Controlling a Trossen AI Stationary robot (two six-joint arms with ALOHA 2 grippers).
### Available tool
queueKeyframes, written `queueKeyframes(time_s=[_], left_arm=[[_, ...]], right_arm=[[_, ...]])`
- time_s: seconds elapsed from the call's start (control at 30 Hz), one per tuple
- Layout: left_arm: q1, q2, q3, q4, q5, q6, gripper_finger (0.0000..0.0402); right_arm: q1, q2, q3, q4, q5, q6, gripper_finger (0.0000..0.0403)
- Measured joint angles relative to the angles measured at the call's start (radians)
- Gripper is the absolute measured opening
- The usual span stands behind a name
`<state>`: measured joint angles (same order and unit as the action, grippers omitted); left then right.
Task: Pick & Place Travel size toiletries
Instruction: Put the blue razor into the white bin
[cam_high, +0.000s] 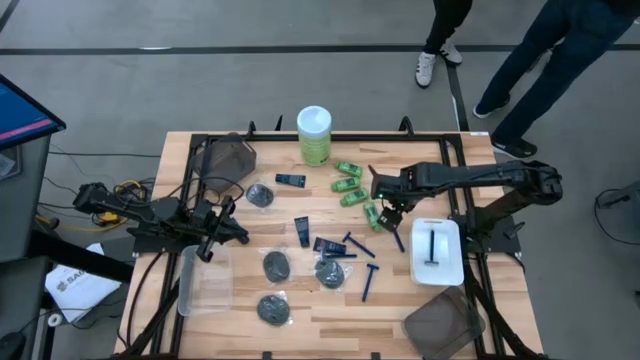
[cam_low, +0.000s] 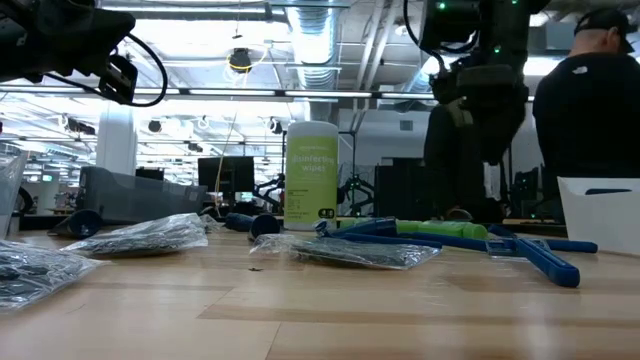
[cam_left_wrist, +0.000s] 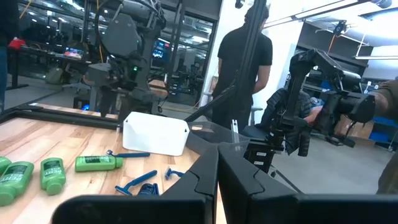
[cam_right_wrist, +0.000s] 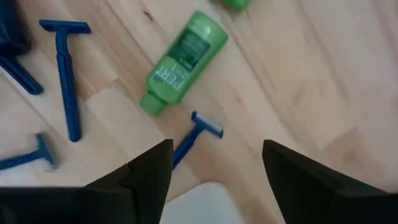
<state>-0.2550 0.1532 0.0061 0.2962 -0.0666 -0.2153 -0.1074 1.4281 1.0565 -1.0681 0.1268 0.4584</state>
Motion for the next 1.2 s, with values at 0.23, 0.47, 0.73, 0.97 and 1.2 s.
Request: queueKeyframes(time_s=[0.23,0.47,0.73,0.97,1.2], left_arm=[[0.000,0.000,0.000,0.002,0.000,0.000,0.0003],[0.000,0.002,0.000,0.006,0.000,0.000,0.0003],[0.000,0.006,0.000,0.008,0.000,0.000,0.0003],[0.000,0.006,0.000,0.013,0.000,0.000,0.0003],[0.000,0.006,0.000,0.016,0.000,0.000,0.0003]], right_arm=[[0.000,0.062,-0.001,0.034,0.014,-0.158,0.0240],[-0.007,0.235,-0.001,0.036,0.036,-0.287,0.0240],[-0.025,0.293,-0.043,0.130,0.012,-0.328,0.0240],[-0.038,0.282,-0.111,0.209,-0.003,-0.360,0.0240],[-0.044,0.279,-0.148,0.262,-0.022,-0.360,0.0240]])
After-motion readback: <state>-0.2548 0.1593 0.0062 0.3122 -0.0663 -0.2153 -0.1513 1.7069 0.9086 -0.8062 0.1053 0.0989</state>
